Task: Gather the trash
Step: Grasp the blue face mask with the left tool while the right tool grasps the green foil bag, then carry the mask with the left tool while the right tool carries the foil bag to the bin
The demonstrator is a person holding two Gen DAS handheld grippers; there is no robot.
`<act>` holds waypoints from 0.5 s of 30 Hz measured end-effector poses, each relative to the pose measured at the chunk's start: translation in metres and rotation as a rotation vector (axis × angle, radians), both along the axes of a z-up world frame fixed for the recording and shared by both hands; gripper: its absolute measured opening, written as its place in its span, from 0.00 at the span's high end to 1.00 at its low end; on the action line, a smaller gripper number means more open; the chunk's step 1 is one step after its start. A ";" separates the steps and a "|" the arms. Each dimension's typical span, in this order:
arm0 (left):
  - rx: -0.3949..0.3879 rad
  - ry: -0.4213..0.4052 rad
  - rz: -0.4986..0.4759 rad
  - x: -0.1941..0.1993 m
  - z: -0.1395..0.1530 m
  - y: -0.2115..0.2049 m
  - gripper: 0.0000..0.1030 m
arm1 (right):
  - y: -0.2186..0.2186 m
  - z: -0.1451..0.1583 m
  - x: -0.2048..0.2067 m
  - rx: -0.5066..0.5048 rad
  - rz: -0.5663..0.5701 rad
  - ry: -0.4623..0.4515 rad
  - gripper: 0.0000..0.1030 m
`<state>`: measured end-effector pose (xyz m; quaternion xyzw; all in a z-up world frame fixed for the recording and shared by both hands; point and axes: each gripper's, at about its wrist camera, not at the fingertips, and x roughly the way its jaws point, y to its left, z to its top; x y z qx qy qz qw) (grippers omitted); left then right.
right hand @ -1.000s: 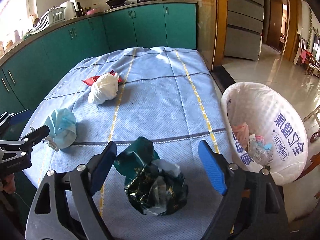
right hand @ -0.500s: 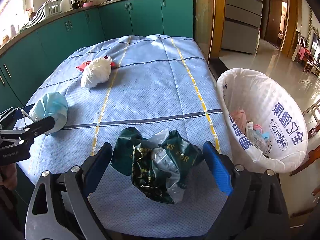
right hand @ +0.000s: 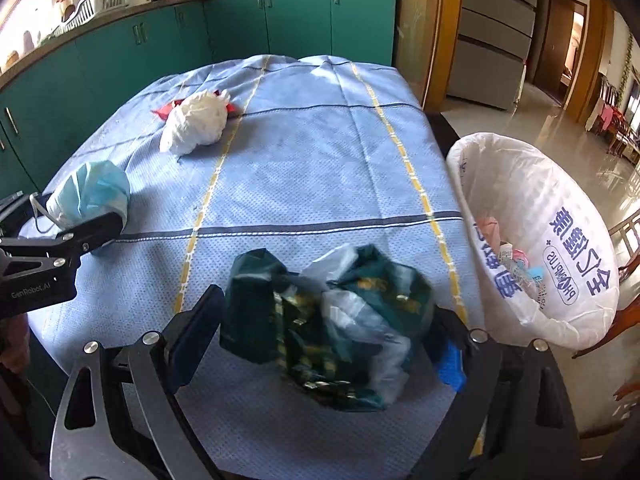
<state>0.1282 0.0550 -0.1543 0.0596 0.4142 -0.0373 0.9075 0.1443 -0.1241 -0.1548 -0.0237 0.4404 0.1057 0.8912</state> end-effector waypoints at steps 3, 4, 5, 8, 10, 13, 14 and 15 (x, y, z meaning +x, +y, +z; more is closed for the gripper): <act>0.011 -0.001 -0.001 0.001 -0.002 -0.003 0.14 | 0.006 -0.001 -0.001 -0.015 0.011 -0.004 0.13; 0.018 0.003 -0.001 0.001 -0.003 -0.004 0.14 | 0.007 0.000 -0.002 -0.024 0.013 -0.009 0.13; 0.024 0.003 -0.001 0.001 -0.004 -0.005 0.14 | 0.008 0.001 -0.003 -0.028 0.015 -0.013 0.13; 0.025 0.010 -0.002 0.001 -0.007 -0.003 0.31 | 0.006 0.003 -0.003 -0.024 0.010 -0.021 0.13; 0.002 0.044 -0.001 0.004 -0.012 0.000 0.44 | 0.005 0.004 -0.002 -0.023 0.002 -0.024 0.13; -0.015 0.052 0.002 0.003 -0.016 0.003 0.53 | 0.006 0.005 0.000 -0.020 0.000 -0.026 0.13; -0.017 0.050 -0.001 0.002 -0.016 0.004 0.56 | 0.006 0.005 0.000 -0.022 0.002 -0.027 0.13; -0.017 0.049 -0.003 0.002 -0.016 0.004 0.58 | 0.007 0.005 -0.001 -0.025 0.005 -0.030 0.18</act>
